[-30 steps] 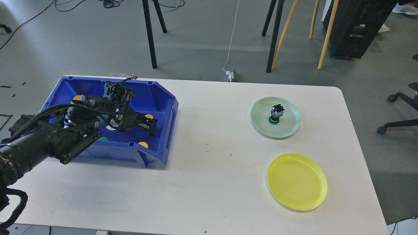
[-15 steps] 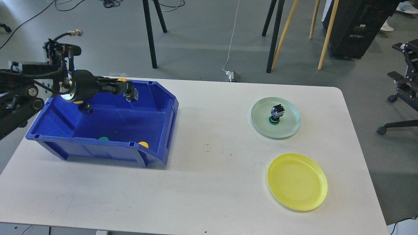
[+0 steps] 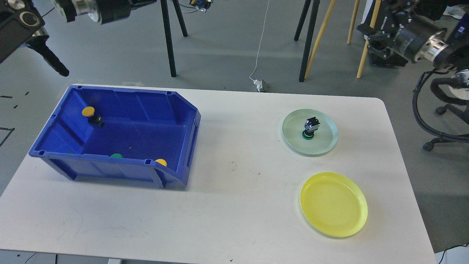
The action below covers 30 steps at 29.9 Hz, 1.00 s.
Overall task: Pass button and place on color plate
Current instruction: 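Lift the button out of the bin and raise it toward the right gripper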
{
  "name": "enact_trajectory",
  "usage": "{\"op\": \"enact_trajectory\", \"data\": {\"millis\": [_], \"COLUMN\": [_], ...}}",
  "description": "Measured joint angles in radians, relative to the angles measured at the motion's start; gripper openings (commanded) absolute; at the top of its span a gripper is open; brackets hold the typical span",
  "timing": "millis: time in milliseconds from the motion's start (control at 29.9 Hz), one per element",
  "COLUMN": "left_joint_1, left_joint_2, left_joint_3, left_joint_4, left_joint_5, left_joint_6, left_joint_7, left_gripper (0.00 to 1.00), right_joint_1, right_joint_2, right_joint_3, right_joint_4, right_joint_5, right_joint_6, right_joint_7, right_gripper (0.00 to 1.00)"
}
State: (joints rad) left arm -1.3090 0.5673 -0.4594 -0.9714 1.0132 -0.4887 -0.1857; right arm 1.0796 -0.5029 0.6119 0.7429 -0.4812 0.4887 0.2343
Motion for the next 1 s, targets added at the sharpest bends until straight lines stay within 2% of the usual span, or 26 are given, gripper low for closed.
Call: {"op": "enact_trajectory", "data": {"millis": [268, 1004], "left_joint_1": [-0.04, -0.079], "left_joint_2": [-0.158, -0.234], "left_joint_3": [0.001, -0.001], "left_joint_4": [0.144, 0.166], "left_joint_5": [-0.137, -0.205], "left_joint_6": [0.0, 0.0], "left_joint_7": [-0.001, -0.001], "left_gripper": [0.28, 0.28], "right_joint_1": [0.019, 0.045], "right_joint_2": [0.156, 0.302], "right_joint_3": [0.122, 0.163], "right_joint_4": [0.018, 0.013], "right_joint_5": [0.001, 0.041], "right_joint_6": [0.0, -0.032], "right_joint_7": [-0.003, -0.008], "right_gripper": [0.93, 0.93]}}
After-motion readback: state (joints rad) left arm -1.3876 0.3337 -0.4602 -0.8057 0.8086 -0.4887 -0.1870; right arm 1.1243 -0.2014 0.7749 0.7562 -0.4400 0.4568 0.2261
